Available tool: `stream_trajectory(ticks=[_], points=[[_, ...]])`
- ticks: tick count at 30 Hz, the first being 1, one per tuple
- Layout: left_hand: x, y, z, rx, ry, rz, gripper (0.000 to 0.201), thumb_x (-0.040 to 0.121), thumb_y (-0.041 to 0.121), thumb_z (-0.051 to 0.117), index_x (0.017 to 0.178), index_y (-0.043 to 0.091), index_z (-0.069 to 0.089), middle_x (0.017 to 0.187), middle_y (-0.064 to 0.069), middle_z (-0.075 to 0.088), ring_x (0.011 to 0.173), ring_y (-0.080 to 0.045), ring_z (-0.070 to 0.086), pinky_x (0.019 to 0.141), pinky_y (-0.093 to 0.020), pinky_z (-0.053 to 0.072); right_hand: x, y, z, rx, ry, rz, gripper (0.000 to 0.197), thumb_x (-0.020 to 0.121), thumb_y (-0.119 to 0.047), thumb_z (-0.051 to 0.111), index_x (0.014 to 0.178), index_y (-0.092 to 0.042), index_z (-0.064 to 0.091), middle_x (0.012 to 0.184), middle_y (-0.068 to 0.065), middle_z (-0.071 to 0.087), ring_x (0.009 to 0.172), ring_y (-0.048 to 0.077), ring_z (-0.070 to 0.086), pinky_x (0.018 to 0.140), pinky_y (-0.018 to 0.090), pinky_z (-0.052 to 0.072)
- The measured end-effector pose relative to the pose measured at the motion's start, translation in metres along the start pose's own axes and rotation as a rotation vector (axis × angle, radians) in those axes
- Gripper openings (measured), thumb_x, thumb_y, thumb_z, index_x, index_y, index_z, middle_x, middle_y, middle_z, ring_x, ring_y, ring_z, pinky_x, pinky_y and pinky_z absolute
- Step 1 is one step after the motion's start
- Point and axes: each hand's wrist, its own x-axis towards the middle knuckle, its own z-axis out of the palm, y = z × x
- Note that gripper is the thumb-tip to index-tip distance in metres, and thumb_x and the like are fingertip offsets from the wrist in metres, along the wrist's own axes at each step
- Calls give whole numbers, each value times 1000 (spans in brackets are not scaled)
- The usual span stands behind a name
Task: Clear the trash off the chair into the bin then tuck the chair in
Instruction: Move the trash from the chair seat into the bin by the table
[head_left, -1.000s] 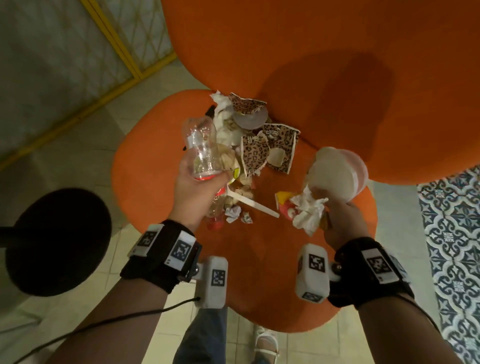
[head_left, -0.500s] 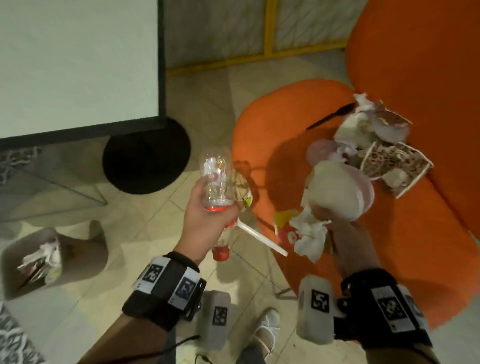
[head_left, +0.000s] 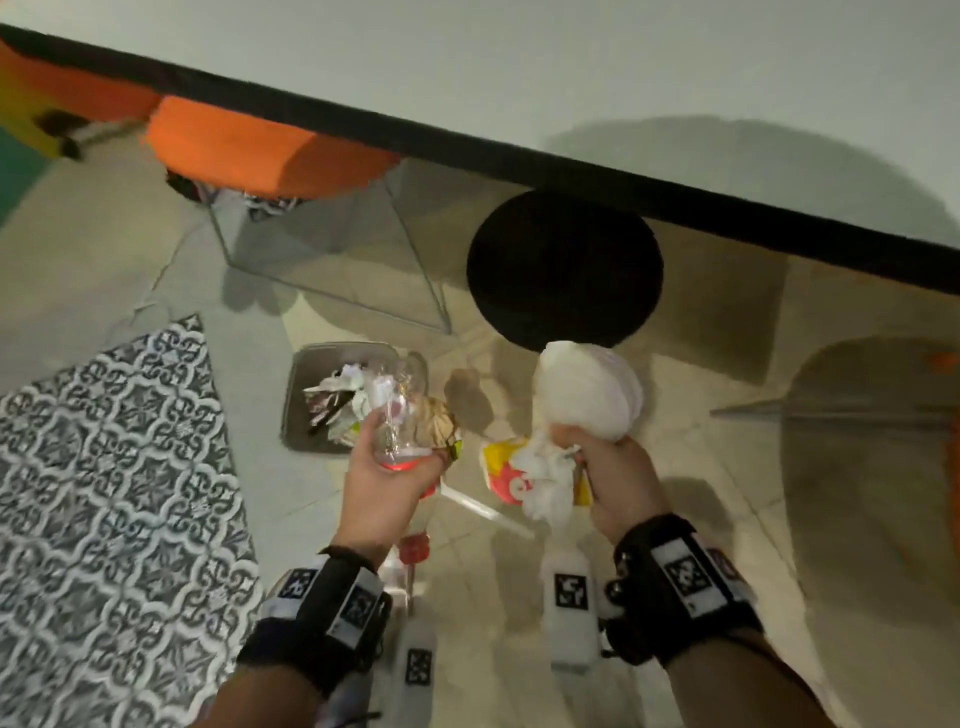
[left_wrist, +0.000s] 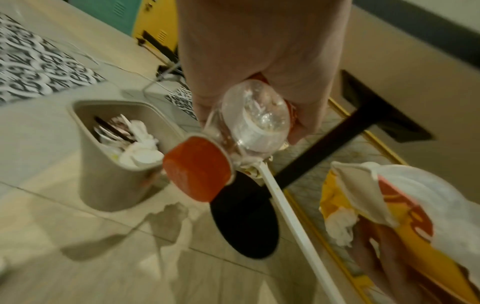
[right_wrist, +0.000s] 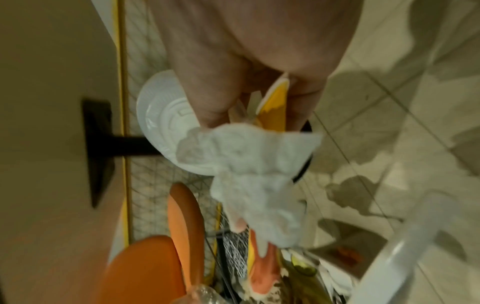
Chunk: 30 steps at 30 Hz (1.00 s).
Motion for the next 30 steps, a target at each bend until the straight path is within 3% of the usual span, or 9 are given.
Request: stream_trajectory(ticks=[6, 9, 11, 15, 18, 21, 24, 26, 30], points=[[142, -26, -104, -50, 106, 67, 70, 67, 0, 73, 130, 11, 45, 94, -10, 67, 69, -11, 66, 62, -23, 54, 73, 30, 184, -17, -26, 57, 36, 66, -17, 80, 98, -6, 68, 102, 14, 72, 100, 32, 66, 94, 54, 50], [206, -45, -123, 0, 172, 82, 69, 64, 11, 72, 127, 26, 46, 117, -3, 59, 99, -14, 63, 85, -27, 51, 116, 51, 246, -75, -15, 61, 25, 69, -18, 80, 89, -13, 66, 103, 13, 71, 100, 32, 66, 93, 51, 51], [240, -61, -128, 58, 150, 126, 74, 62, 22, 76, 127, 33, 44, 122, 4, 51, 112, -14, 56, 97, -31, 47, 141, 62, 273, -129, 3, 64, 28, 73, -16, 77, 98, -9, 65, 105, 14, 70, 98, 31, 66, 89, 44, 53], [279, -91, -133, 131, 81, 155, 84, 62, 35, 85, 132, 36, 38, 115, 16, 38, 116, -5, 45, 102, -25, 38, 173, 82, 302, -233, 62, 17, 36, 77, -15, 75, 107, 0, 63, 99, 11, 68, 91, 28, 64, 74, 31, 51], [288, -115, -138, 188, 1, 192, 89, 61, 51, 76, 136, 27, 34, 121, 10, 34, 118, -5, 42, 101, -22, 34, 185, 100, 310, -311, 68, -21, 27, 80, -10, 72, 104, -10, 59, 93, 7, 62, 86, 22, 57, 58, 20, 42], [290, -129, -139, 319, -107, 256, 84, 68, 62, 56, 137, 19, 36, 125, 2, 39, 115, -3, 40, 100, -7, 27, 192, 122, 318, -474, 35, -49, 26, 80, -13, 71, 105, -10, 63, 95, 7, 65, 85, 23, 59, 67, 28, 47], [297, -142, -136, 557, -247, 199, 83, 75, 67, 45, 141, 17, 35, 135, -9, 40, 126, -20, 40, 108, -30, 34, 194, 140, 321, -698, -36, -75, 31, 80, -25, 71, 108, -13, 64, 103, 8, 69, 95, 26, 63, 86, 36, 50], [302, -145, -135, 759, -283, 108, 78, 81, 61, 50, 143, 19, 31, 146, -16, 29, 133, -32, 34, 110, -43, 32, 192, 141, 319, -812, -79, -62, 40, 80, -29, 71, 115, -15, 60, 109, 5, 67, 102, 25, 62, 86, 30, 47], [303, -139, -134, 919, -285, -81, 83, 78, 57, 62, 143, 18, 30, 152, -21, 18, 137, -39, 27, 112, -45, 30, 183, 126, 308, -1045, -194, 2, 37, 79, -20, 68, 115, -15, 61, 115, 9, 66, 106, 27, 61, 88, 32, 48]])
